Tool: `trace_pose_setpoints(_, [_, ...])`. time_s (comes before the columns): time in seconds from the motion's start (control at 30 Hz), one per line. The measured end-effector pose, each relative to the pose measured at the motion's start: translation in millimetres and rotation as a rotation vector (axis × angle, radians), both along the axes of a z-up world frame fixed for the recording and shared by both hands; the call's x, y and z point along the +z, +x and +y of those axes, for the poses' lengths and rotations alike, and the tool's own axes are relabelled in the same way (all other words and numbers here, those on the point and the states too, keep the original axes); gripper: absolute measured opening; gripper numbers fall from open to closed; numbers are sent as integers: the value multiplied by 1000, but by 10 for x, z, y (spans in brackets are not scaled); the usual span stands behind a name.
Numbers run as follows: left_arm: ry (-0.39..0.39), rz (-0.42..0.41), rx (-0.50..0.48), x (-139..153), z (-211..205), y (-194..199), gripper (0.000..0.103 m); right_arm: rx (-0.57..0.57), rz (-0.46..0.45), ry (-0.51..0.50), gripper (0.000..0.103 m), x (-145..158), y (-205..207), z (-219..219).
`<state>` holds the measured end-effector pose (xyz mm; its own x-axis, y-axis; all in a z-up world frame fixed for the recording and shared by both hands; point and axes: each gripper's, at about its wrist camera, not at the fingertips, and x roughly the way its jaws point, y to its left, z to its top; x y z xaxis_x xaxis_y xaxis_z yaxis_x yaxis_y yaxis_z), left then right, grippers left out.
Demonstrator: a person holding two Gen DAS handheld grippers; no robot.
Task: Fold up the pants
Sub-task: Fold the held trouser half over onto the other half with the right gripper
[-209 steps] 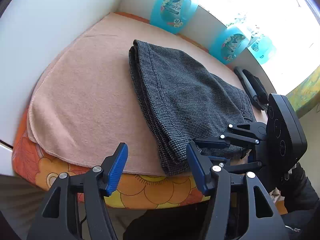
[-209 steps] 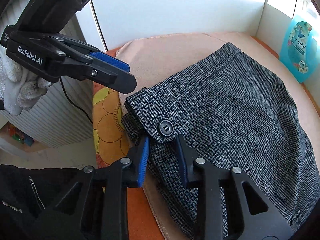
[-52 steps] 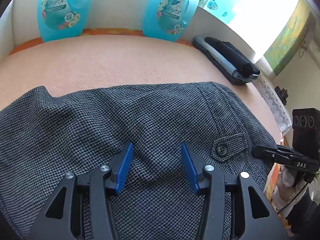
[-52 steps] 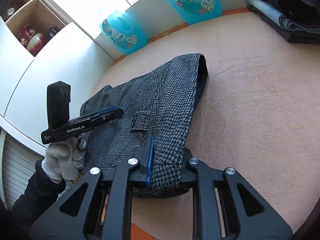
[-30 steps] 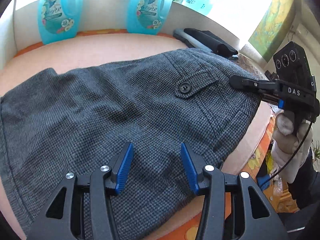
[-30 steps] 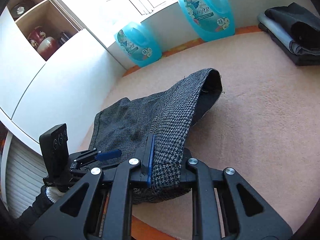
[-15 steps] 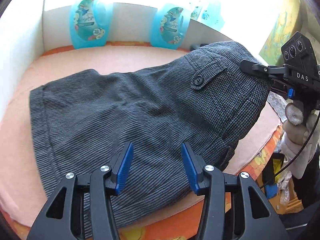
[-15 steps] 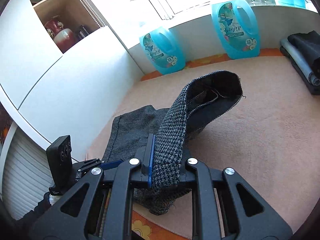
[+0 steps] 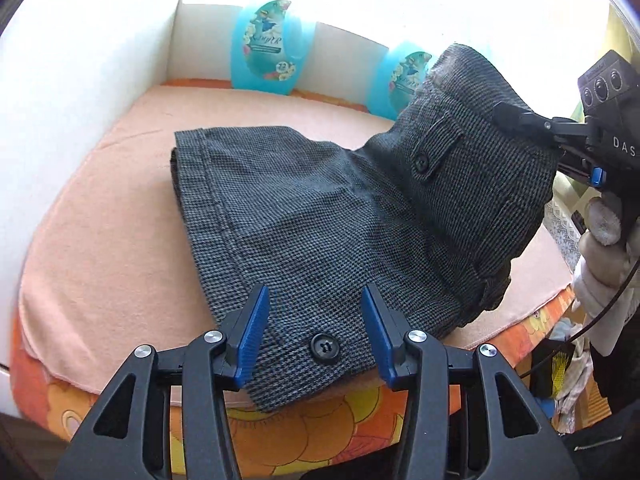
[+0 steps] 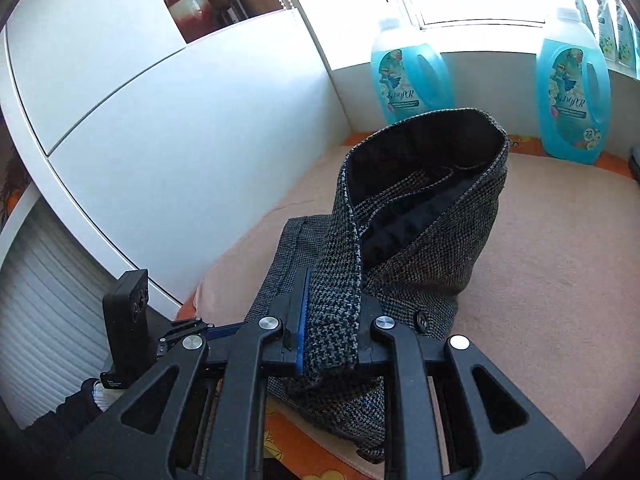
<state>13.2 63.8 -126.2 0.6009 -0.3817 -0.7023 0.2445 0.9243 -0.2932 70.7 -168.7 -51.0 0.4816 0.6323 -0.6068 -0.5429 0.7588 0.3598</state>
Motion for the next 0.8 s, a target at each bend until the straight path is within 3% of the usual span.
trace_pose_setpoints(0.3, [-37,-13,113,22,523,-182,46,116,22,-121,16,-338,139,547])
trace_pose_setpoints(0.67, [-45,-22,160,29,651,-283,46,183,68,-203,14,-764,108,846])
trace_pose_setpoints(0.8, [-43,-25,166,49,654,-289,46,239,101,-189,15,-866,90,880])
